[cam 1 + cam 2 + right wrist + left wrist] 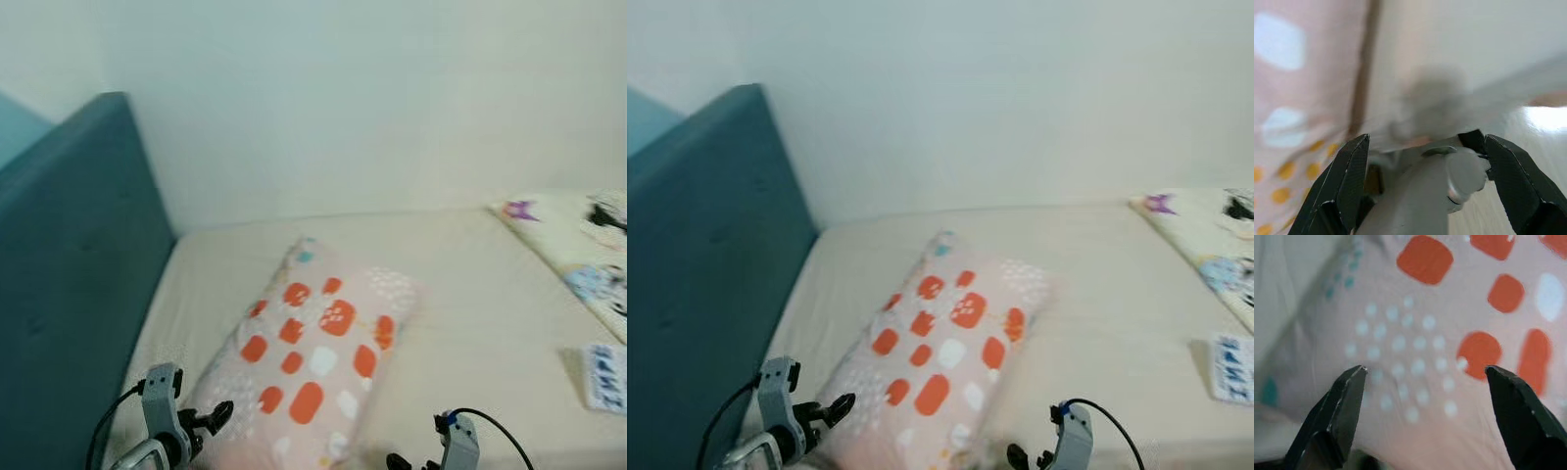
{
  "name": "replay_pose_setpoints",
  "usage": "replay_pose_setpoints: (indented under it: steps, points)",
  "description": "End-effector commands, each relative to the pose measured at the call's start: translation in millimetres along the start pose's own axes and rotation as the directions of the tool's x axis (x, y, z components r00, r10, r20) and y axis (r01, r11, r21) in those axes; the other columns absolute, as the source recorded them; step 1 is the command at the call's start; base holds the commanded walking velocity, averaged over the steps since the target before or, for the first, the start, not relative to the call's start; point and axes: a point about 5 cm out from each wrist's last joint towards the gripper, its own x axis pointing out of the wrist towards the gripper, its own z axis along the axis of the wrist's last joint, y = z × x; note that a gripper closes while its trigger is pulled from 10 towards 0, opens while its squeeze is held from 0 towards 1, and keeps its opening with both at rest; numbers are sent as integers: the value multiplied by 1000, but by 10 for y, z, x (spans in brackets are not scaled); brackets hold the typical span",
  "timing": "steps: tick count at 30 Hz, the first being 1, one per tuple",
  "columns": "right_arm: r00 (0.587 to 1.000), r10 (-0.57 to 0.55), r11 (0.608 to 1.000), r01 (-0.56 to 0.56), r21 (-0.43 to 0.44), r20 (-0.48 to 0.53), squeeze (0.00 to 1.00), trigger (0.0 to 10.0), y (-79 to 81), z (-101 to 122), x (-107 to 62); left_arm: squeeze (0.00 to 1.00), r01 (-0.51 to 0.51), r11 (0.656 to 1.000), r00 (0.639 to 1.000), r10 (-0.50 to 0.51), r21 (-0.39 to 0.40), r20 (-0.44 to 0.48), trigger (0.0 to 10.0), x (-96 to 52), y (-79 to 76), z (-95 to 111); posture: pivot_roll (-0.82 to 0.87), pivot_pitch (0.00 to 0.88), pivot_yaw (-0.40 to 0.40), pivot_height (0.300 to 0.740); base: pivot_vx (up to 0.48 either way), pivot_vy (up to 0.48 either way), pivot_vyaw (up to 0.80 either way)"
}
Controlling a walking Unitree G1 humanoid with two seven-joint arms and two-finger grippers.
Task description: Clean up the room
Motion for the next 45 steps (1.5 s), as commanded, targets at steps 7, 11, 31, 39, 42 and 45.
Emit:
replay_pose_setpoints:
  steps: [7,11,31,39,42,45]
  points:
    - [999,-19,999,18,-34,-40,0,10000,49,-149,9,0,-139,985,990,140,104,-3,10000,7,66,38,-53,0,37,740,0,0,-637]
    - [997,-36,998,33,-51,-67,0,10000,41,-253,-5,0,-166,979,985,170,122,-19,10000,3,67,-3,-64,0,53,740,0,0,-638]
    - [988,-84,990,68,-123,-129,0,10000,-17,-428,-47,0,-314,941,935,329,127,-133,10000,-168,234,-353,-60,0,38,740,0,0,-662]
    - [979,-106,982,77,-170,-172,0,10000,-51,-522,-76,0,-376,918,891,395,125,-225,10000,-329,329,-625,-54,0,24,740,0,0,-675]
    - [976,-116,980,81,-183,-187,0,10000,-72,-562,-91,0,-399,908,868,418,123,-267,10000,-383,353,-718,-48,0,17,740,-480,0,-675]
    - [974,-118,979,81,-189,-192,0,10000,-75,-573,-95,0,-408,902,861,431,140,-269,10000,-406,369,-742,-47,0,17,740,-480,0,-679]
